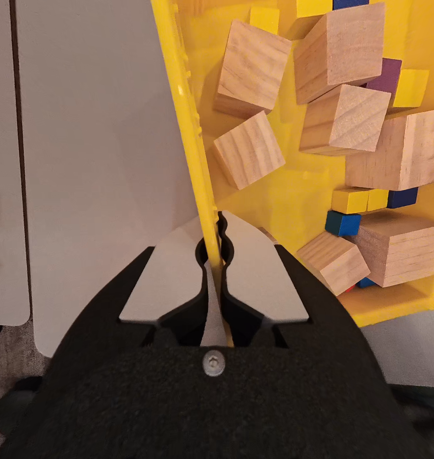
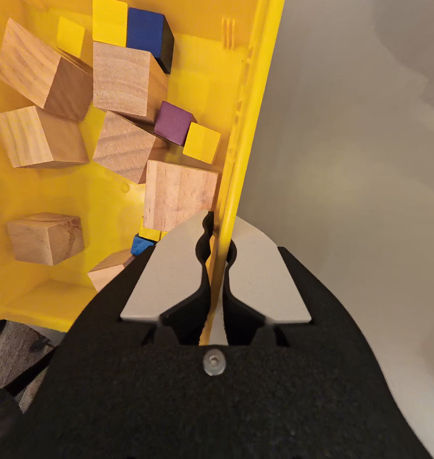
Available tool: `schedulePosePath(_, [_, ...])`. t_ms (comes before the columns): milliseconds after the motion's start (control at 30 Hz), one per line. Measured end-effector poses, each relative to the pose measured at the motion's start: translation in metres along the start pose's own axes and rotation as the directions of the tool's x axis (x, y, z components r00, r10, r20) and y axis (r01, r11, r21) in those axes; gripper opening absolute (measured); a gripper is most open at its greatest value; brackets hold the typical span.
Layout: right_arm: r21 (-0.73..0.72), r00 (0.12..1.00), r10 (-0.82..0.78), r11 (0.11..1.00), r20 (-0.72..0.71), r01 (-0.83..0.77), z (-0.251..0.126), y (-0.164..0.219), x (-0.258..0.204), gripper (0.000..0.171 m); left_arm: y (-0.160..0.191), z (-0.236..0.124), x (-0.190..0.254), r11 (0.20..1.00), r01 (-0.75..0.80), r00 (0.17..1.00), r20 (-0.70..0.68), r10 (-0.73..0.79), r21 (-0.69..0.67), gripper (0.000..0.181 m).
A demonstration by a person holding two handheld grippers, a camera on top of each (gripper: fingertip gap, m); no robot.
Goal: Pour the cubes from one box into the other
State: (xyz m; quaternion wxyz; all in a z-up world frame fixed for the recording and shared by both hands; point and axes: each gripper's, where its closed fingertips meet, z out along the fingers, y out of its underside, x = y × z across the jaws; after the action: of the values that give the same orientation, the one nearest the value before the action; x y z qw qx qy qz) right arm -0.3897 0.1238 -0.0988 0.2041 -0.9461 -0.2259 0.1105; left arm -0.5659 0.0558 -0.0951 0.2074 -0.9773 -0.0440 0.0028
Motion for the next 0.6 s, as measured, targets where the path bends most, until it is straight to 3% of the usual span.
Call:
schedulePosePath(233, [-0.008, 0.995, 0.065, 0.998, -0.08, -0.066, -0.054, 0.01, 0.098, 0.006, -0.034, -0.006, 0.103, 0.996, -0.087, 0.991, -0.1, 0.087, 0.005, 0.005])
schedulePosePath(600, [0.016, 0.95, 0.227, 0.973, -0.212, -0.229, -0.18, 0.065, 0.307, 0.006, -0.087, -0.036, 0.343, 0.94, -0.339, 0.91, -0.239, 0.338, 0.041, 0.006])
